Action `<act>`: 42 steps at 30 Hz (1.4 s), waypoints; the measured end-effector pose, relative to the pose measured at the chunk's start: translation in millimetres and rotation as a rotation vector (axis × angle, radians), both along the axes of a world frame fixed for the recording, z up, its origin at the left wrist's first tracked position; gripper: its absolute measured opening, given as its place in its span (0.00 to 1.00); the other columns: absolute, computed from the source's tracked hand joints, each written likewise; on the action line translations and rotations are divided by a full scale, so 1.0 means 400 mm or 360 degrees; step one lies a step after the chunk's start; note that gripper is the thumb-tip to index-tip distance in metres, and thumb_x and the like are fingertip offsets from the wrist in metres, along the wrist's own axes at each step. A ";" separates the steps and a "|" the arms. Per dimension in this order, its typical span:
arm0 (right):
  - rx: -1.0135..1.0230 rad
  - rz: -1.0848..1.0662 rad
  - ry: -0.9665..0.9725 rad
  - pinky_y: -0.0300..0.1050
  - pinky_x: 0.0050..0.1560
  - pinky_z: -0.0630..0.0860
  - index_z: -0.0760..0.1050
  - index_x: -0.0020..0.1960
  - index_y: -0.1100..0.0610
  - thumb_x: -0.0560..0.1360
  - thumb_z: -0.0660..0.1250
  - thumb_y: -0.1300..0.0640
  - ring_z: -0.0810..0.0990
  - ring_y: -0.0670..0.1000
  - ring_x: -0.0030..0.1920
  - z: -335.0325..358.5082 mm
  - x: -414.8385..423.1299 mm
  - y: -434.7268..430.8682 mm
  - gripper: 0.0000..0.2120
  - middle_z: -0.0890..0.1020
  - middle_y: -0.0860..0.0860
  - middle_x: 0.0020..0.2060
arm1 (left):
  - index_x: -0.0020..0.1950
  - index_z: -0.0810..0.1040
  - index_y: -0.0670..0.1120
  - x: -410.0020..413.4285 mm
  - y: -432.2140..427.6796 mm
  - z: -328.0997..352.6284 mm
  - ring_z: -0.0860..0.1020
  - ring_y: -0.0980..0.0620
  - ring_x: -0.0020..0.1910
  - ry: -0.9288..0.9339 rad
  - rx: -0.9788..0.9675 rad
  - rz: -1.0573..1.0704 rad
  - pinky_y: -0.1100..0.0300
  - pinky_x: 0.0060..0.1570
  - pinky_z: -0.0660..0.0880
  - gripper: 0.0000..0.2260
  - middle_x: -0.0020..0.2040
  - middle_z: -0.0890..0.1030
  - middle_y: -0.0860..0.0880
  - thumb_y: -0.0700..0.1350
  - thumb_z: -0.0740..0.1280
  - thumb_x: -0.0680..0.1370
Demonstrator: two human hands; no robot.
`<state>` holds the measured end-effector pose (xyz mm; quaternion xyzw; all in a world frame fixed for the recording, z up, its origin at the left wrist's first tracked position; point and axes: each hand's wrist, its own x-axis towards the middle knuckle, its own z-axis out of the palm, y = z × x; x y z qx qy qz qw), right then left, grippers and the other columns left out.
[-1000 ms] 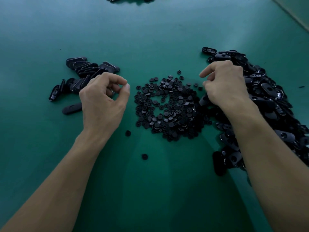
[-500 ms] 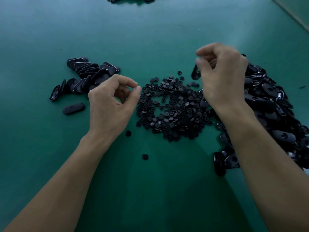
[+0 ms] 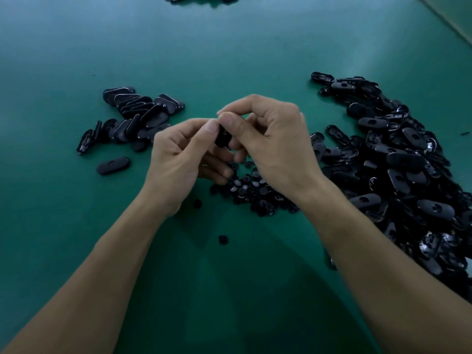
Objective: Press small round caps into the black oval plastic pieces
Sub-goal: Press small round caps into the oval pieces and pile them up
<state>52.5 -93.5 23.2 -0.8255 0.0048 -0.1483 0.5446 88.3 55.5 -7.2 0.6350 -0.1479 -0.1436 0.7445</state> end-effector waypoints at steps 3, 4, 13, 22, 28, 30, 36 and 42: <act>0.0117 0.0074 0.0065 0.47 0.38 0.81 0.82 0.48 0.52 0.78 0.71 0.55 0.83 0.51 0.31 0.002 0.001 -0.002 0.02 0.84 0.52 0.32 | 0.45 0.83 0.47 0.007 0.002 -0.001 0.80 0.51 0.28 0.0114 -0.0113 -0.0053 0.61 0.28 0.78 0.13 0.35 0.84 0.45 0.46 0.61 0.83; 0.0159 0.0098 0.0085 0.46 0.38 0.80 0.82 0.48 0.53 0.78 0.71 0.54 0.83 0.51 0.32 0.002 0.001 -0.002 0.03 0.84 0.52 0.32 | 0.46 0.83 0.46 0.009 0.003 -0.002 0.80 0.51 0.29 0.0140 -0.0141 -0.0057 0.61 0.29 0.78 0.11 0.36 0.83 0.45 0.47 0.62 0.83; 0.0234 0.0185 0.0270 0.38 0.43 0.79 0.80 0.53 0.55 0.77 0.71 0.61 0.85 0.47 0.36 -0.002 0.000 -0.018 0.05 0.86 0.50 0.35 | 0.51 0.79 0.44 0.016 0.009 -0.006 0.81 0.55 0.33 0.0234 -0.0227 0.0034 0.64 0.32 0.78 0.05 0.37 0.83 0.50 0.41 0.70 0.75; 0.0127 0.0145 0.0322 0.32 0.35 0.74 0.81 0.45 0.53 0.76 0.73 0.60 0.84 0.47 0.32 -0.005 0.006 -0.025 0.03 0.85 0.50 0.33 | 0.46 0.83 0.44 0.018 0.007 -0.011 0.80 0.56 0.32 0.0230 -0.0134 0.0080 0.65 0.33 0.78 0.04 0.36 0.84 0.49 0.38 0.69 0.77; 0.0081 0.0070 0.0290 0.32 0.37 0.74 0.80 0.45 0.51 0.77 0.72 0.58 0.84 0.45 0.33 -0.011 0.006 -0.023 0.03 0.85 0.48 0.33 | 0.48 0.81 0.42 0.015 0.004 -0.006 0.82 0.55 0.34 0.0232 -0.0147 0.0127 0.65 0.35 0.79 0.05 0.37 0.85 0.49 0.36 0.66 0.80; -0.0117 -0.0055 0.0291 0.31 0.39 0.73 0.81 0.46 0.50 0.78 0.70 0.53 0.82 0.40 0.35 -0.016 0.007 -0.027 0.03 0.83 0.45 0.34 | 0.48 0.80 0.43 0.017 0.005 -0.007 0.83 0.55 0.35 0.0259 -0.0187 0.0175 0.65 0.36 0.79 0.05 0.37 0.85 0.48 0.35 0.66 0.80; -0.0888 -0.0087 0.0534 0.50 0.60 0.75 0.80 0.60 0.51 0.80 0.66 0.46 0.77 0.51 0.54 -0.029 0.002 -0.046 0.13 0.78 0.50 0.51 | 0.49 0.78 0.43 0.023 0.006 -0.012 0.83 0.53 0.36 0.0286 -0.0321 0.0222 0.64 0.37 0.80 0.05 0.38 0.84 0.48 0.34 0.66 0.79; -0.1102 -0.0031 0.0616 0.52 0.62 0.74 0.76 0.65 0.51 0.79 0.68 0.47 0.75 0.54 0.59 -0.026 -0.011 -0.038 0.17 0.76 0.52 0.55 | 0.50 0.81 0.44 0.022 0.007 -0.017 0.82 0.55 0.36 0.0220 -0.0248 0.0173 0.64 0.37 0.79 0.07 0.37 0.83 0.51 0.33 0.68 0.77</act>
